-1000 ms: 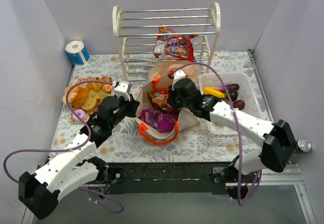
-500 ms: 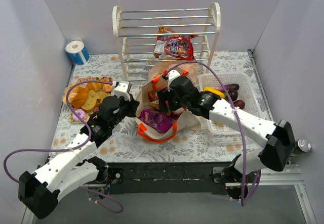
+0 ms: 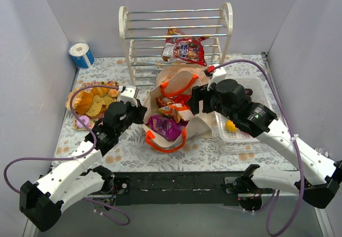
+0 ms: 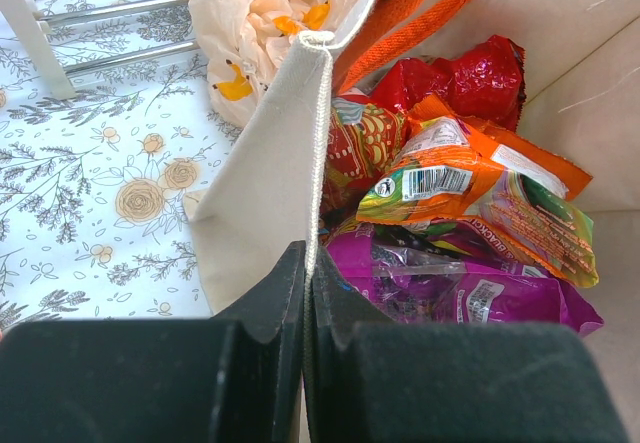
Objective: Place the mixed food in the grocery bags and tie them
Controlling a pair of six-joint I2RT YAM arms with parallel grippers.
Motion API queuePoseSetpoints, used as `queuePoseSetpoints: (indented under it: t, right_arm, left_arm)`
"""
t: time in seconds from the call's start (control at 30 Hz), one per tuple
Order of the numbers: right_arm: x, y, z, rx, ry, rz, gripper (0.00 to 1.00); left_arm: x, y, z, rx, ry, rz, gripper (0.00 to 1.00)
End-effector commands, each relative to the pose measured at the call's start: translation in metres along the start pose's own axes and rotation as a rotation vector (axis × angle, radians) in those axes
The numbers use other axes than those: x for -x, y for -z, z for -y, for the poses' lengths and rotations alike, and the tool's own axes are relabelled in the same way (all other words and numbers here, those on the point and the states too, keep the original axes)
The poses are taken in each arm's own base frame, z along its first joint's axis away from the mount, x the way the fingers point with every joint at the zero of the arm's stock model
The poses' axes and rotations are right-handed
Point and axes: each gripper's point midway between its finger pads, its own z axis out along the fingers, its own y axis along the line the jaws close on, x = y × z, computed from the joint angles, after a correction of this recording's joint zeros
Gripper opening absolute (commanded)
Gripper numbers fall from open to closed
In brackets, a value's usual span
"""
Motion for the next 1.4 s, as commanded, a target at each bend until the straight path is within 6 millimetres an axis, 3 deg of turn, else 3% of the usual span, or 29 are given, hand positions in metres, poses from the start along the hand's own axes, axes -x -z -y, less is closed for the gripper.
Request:
queuePoseSetpoints:
  t: [0.0, 0.23, 0.33, 0.37, 0.43, 0.47, 0.5, 0.57, 0.6, 0.63, 0.7, 0.73, 0.77, 0.9, 0.97, 1.07, 1.17, 1.3, 1.37]
  right_arm:
    - [-0.015, -0.022, 0.018, 0.032, -0.077, -0.03, 0.82]
    - [-0.038, -0.053, 0.015, 0.089, -0.095, -0.123, 0.76]
    - [-0.051, -0.06, 0.018, 0.079, -0.076, -0.167, 0.59]
    - [-0.051, -0.061, 0.02, 0.076, -0.061, -0.172, 0.38]
    - [-0.037, -0.054, 0.017, 0.08, -0.046, -0.161, 0.16]
    - [-0.028, -0.049, 0.017, 0.076, -0.041, -0.145, 0.02]
    - [-0.001, -0.039, 0.011, 0.093, -0.036, -0.09, 0.01]
    - [0.025, -0.019, 0.002, 0.121, -0.031, -0.026, 0.01]
    - [0.042, -0.007, -0.004, 0.141, -0.032, 0.025, 0.01]
    - [0.053, 0.0, -0.007, 0.151, -0.032, 0.063, 0.01]
    - [0.067, 0.018, -0.011, 0.167, -0.042, 0.13, 0.01]
    - [0.057, 0.014, -0.008, 0.158, -0.045, 0.12, 0.01]
    - [0.06, 0.015, -0.007, 0.157, -0.053, 0.155, 0.01]
    - [0.012, -0.018, 0.005, 0.103, -0.055, 0.017, 0.01]
    - [-0.011, -0.034, 0.004, 0.109, -0.06, -0.06, 0.01]
    - [-0.019, -0.041, -0.014, 0.187, -0.064, -0.093, 0.01]
    - [-0.007, -0.04, -0.022, 0.21, -0.046, -0.062, 0.01]
    - [0.029, -0.033, -0.031, 0.231, -0.021, 0.018, 0.01]
    - [0.036, -0.032, -0.036, 0.255, -0.019, 0.035, 0.01]
  left_arm:
    - [-0.005, -0.001, -0.007, 0.027, -0.01, -0.024, 0.0]
    - [-0.003, -0.002, -0.006, 0.028, -0.004, -0.025, 0.0]
    - [-0.003, -0.003, -0.005, 0.032, 0.01, -0.034, 0.0]
    - [0.001, -0.004, -0.003, 0.029, 0.013, -0.032, 0.0]
    - [0.009, -0.003, -0.005, 0.051, 0.029, -0.031, 0.0]
    - [0.029, -0.001, -0.002, 0.059, 0.045, 0.003, 0.0]
    - [0.035, 0.003, -0.005, 0.089, 0.054, -0.014, 0.0]
    - [0.059, 0.011, -0.009, 0.149, 0.104, 0.016, 0.0]
    - [0.088, 0.024, -0.005, 0.154, 0.132, 0.049, 0.0]
    - [0.099, 0.031, -0.003, 0.156, 0.152, 0.071, 0.0]
    - [0.125, 0.048, 0.005, 0.128, 0.216, 0.125, 0.0]
    - [0.132, 0.057, 0.01, 0.095, 0.236, 0.152, 0.0]
    - [0.134, 0.062, 0.011, 0.085, 0.252, 0.171, 0.0]
    - [0.117, 0.059, -0.007, 0.174, 0.243, 0.146, 0.0]
    - [0.087, 0.048, -0.031, 0.301, 0.2, 0.077, 0.0]
    - [0.051, 0.04, -0.06, 0.444, 0.123, -0.004, 0.0]
    - [0.042, 0.035, -0.073, 0.492, 0.074, -0.016, 0.0]
    - [0.055, 0.017, -0.085, 0.486, 0.069, -0.004, 0.0]
    - [0.064, 0.013, -0.095, 0.491, 0.077, 0.007, 0.0]
